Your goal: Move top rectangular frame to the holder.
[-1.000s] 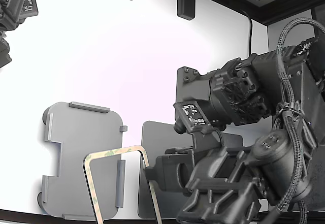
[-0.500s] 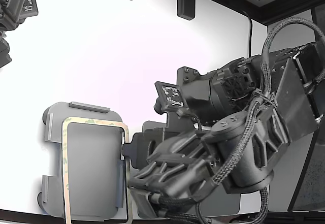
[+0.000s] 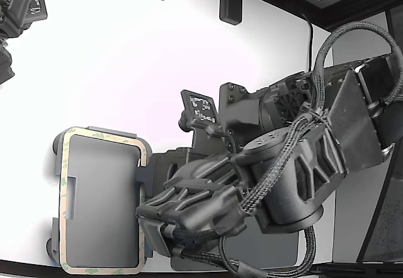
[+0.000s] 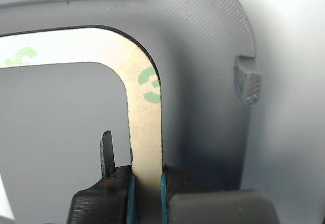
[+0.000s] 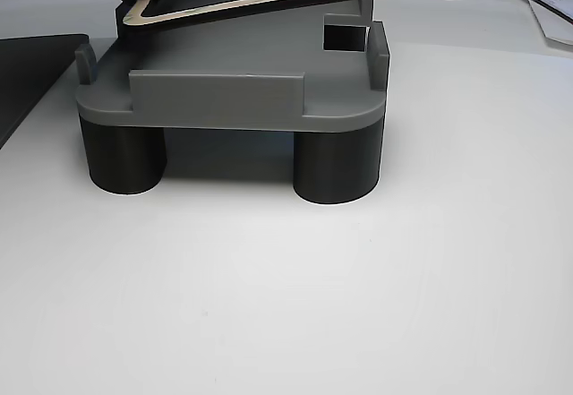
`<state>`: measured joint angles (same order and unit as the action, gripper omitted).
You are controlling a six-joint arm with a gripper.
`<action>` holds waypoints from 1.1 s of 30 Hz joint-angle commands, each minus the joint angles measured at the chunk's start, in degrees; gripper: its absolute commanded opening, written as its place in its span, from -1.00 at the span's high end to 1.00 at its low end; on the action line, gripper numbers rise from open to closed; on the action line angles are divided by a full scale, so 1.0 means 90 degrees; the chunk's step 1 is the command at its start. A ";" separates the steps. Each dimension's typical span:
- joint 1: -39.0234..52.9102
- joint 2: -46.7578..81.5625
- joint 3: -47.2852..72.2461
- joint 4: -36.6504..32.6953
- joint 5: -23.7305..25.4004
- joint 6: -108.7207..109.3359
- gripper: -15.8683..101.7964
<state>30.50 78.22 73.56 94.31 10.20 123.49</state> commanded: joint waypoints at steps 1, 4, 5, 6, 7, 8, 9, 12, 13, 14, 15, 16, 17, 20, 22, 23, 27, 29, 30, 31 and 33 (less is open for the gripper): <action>-0.0088 0.0107 -0.0156 0.0059 -0.0010 0.0020 0.91; -0.0088 0.0029 -0.0146 0.0059 0.0000 0.0029 0.91; -0.0098 0.0000 -0.0146 0.0059 -0.0020 0.0059 0.91; -0.0098 -0.0020 -0.0137 0.0059 -0.0029 0.0078 0.91; -0.0098 -0.0039 -0.0127 0.0059 -0.0049 0.0098 0.91; -0.0098 -0.0049 -0.0117 0.0059 -0.0068 0.0107 0.91; -0.0098 -0.0059 -0.0107 0.0059 -0.0088 0.0107 0.91; -0.0098 -0.0068 -0.0098 0.0059 -0.0107 0.0137 0.91; -0.0098 -0.0068 -0.0098 0.0059 -0.0117 0.0156 0.91; -0.0088 -0.0068 -0.0078 0.0059 -0.0117 0.0166 0.91; -0.0088 -0.0068 -0.0049 0.0059 -0.0117 0.0176 0.91; -0.0088 -0.0068 -0.0029 0.0059 -0.0127 0.0176 0.91; -0.0088 -0.0068 0.0000 0.0059 -0.0127 0.0176 0.91; -0.0088 -0.0088 0.0029 0.0059 -0.0127 0.0215 0.91; -0.0088 -0.0088 0.0049 0.0059 -0.0127 0.0215 0.92; -0.0078 -0.0088 0.0068 0.0059 -0.0127 0.0215 0.92; -0.0059 -0.0088 0.0127 0.0059 -0.0176 0.0225 0.92; -0.0049 -0.0078 0.0166 0.0059 -0.0195 0.0225 0.92; -0.0049 -0.0068 0.0186 0.0059 -0.0195 0.0225 0.92; -0.0049 -0.0068 0.0205 0.0059 -0.0195 0.0225 0.92; -0.0059 -0.0068 0.0234 0.0059 -0.0195 0.0215 0.92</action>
<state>30.50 76.29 76.73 94.31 8.53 125.33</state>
